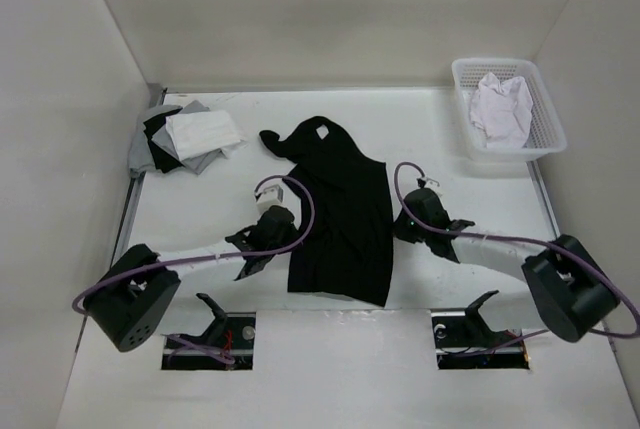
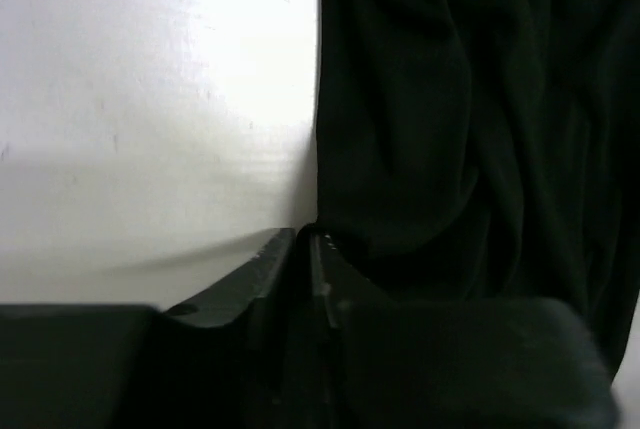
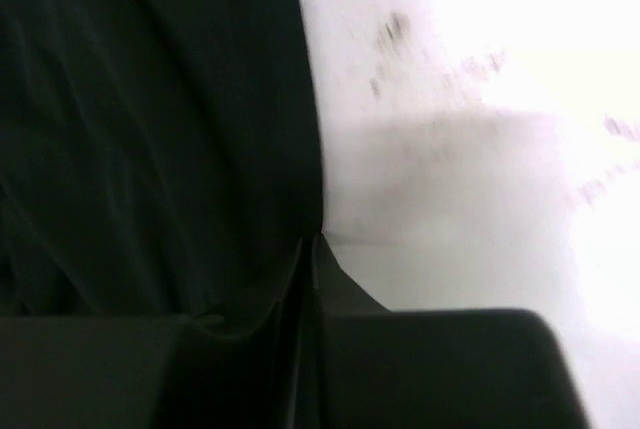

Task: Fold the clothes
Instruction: Flatten the tank top out

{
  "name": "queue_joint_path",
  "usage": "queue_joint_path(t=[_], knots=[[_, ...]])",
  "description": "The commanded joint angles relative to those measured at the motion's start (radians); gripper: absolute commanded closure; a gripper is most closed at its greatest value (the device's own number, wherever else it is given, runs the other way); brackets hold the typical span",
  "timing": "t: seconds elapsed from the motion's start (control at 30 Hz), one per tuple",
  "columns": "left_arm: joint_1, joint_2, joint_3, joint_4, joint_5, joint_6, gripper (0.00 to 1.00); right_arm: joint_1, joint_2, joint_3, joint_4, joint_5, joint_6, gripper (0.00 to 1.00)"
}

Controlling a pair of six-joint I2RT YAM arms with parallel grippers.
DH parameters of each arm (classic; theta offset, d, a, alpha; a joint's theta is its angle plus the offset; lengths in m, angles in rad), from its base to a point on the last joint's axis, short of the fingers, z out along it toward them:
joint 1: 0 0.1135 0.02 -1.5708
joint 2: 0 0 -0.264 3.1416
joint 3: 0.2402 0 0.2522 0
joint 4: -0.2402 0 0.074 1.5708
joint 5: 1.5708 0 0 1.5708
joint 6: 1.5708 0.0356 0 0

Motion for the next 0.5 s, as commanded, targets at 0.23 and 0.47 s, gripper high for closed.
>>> queue_joint_path(t=[0.23,0.47], knots=[[0.295,0.198,0.17,0.263,0.042,0.047,0.98,-0.199,0.322,0.365,0.206,-0.083,-0.041,1.0],[0.381,0.222,0.253,0.278,0.037,0.052,0.77,-0.273,0.43,0.507,0.2,-0.098,-0.031,0.93]])
